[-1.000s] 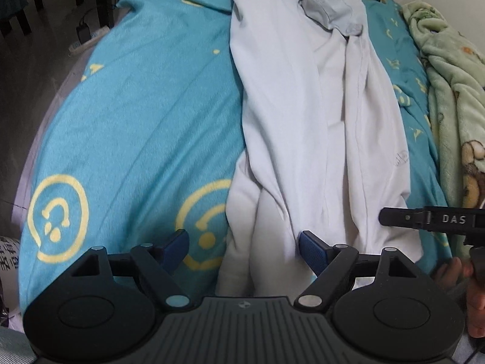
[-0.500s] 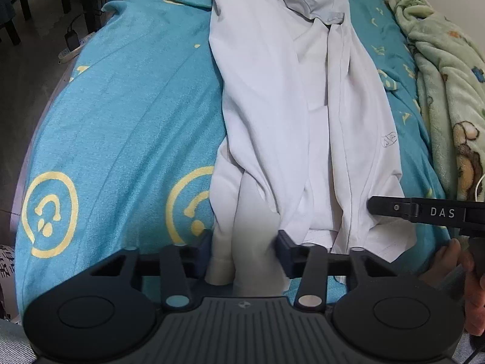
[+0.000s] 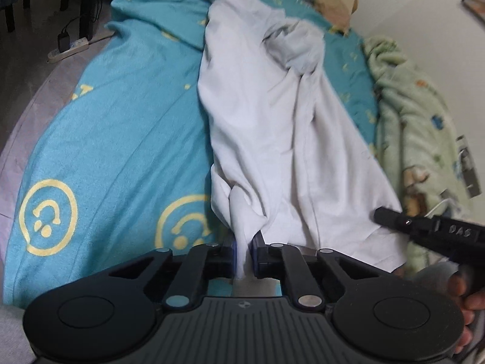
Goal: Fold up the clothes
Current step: 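Grasp the shirt hem with both grippers and fold it toward the collar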
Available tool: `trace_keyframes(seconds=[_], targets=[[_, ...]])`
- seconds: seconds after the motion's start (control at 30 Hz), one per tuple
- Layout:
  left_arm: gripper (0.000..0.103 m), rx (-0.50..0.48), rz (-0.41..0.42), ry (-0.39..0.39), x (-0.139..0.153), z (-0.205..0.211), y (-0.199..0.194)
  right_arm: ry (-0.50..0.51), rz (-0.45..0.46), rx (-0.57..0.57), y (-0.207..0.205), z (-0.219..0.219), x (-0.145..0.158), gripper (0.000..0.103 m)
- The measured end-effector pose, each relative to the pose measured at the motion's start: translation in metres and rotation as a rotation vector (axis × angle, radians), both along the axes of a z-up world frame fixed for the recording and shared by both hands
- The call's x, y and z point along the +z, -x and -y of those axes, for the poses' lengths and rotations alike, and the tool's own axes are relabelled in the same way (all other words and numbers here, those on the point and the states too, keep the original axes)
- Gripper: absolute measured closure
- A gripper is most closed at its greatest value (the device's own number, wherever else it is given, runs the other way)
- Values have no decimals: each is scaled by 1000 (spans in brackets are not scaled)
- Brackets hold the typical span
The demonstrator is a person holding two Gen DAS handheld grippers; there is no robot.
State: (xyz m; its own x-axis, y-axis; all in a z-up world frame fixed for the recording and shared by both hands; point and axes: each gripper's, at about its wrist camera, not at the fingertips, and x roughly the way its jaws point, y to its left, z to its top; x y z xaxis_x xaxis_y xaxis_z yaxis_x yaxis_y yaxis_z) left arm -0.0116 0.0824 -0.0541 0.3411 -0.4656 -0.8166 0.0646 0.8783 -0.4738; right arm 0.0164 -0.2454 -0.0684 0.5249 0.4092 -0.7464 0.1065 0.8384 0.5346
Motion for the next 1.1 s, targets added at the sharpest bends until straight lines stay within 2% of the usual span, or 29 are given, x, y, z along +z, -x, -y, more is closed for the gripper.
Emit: trace_keyframes(seconds=[0.2, 0.43, 0.6, 0.7, 0.8, 0.93, 1.1], targets=[[95, 39, 74, 104, 43, -13, 12, -76, 76, -33, 18, 12, 22, 96], [96, 38, 167, 156, 107, -18, 55, -123, 149, -36, 50, 22, 52, 96], [96, 25, 229, 175, 145, -24, 108, -136, 212, -18, 92, 29, 75, 96], [96, 18, 252, 199, 158, -26, 142, -138, 236, -13, 122, 33, 83, 96], [96, 20, 272, 197, 166, -26, 160, -135, 240, -14, 134, 32, 88, 96], [96, 49, 282, 203, 174, -23, 145, -128, 252, -42, 116, 34, 97, 96], [95, 80, 299, 150, 174, -7, 78, -129, 223, -89, 58, 44, 96, 96]])
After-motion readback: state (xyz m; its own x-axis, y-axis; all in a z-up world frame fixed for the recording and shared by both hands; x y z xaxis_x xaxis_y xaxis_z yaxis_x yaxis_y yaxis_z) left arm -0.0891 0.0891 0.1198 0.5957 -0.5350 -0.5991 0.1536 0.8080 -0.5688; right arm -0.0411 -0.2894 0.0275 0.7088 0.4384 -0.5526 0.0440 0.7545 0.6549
